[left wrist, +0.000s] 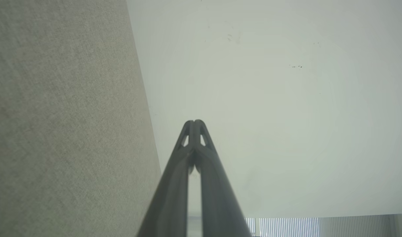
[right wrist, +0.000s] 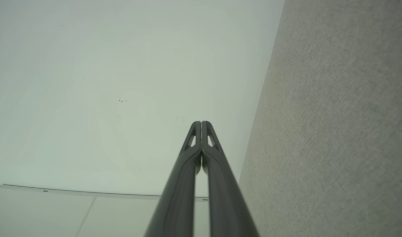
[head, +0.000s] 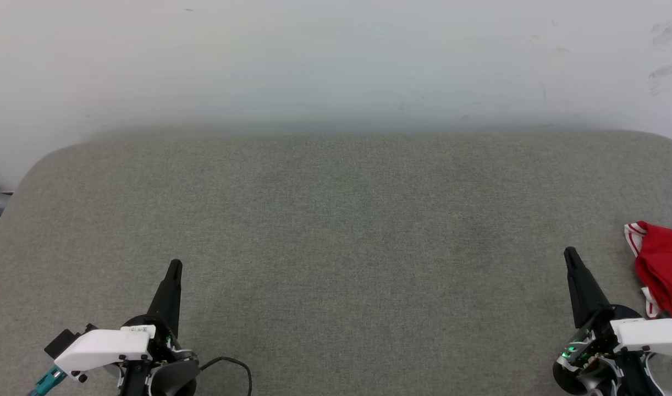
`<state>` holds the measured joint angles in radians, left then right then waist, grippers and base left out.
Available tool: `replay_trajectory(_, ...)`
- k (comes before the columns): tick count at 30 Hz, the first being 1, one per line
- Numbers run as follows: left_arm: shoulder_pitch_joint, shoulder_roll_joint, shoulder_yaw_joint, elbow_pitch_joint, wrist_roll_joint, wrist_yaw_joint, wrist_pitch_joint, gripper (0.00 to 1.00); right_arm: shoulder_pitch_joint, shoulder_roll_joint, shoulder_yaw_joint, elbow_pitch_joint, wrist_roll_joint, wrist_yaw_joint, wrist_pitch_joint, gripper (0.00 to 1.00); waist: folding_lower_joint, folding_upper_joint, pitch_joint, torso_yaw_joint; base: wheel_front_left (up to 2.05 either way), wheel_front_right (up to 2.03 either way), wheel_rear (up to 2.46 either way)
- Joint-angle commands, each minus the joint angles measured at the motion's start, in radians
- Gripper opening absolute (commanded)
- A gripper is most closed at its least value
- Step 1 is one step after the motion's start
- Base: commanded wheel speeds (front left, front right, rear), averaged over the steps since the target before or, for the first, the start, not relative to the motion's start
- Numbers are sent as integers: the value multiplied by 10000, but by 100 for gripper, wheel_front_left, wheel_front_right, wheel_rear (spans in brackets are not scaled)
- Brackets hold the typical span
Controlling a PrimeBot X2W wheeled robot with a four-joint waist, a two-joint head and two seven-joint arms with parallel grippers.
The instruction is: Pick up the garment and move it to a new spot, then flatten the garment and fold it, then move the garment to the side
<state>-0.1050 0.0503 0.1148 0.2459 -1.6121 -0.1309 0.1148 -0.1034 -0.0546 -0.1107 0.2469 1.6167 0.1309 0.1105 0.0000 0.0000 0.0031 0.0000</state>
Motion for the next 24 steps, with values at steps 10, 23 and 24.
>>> replay_trajectory(10,-79,-19,25,-1,-13,-14,24,0,-121,41,-20,10,-44,-3,29,0,0,0,0,0,0,0,0)
replay_trajectory(23,-78,-19,26,-1,-13,-14,23,0,-121,45,-24,10,-50,-3,36,0,0,0,0,0,0,0,0)
replay_trajectory(24,-78,-19,26,-1,-13,-16,23,0,-121,46,-25,10,-49,-3,36,0,0,0,0,0,0,0,0)
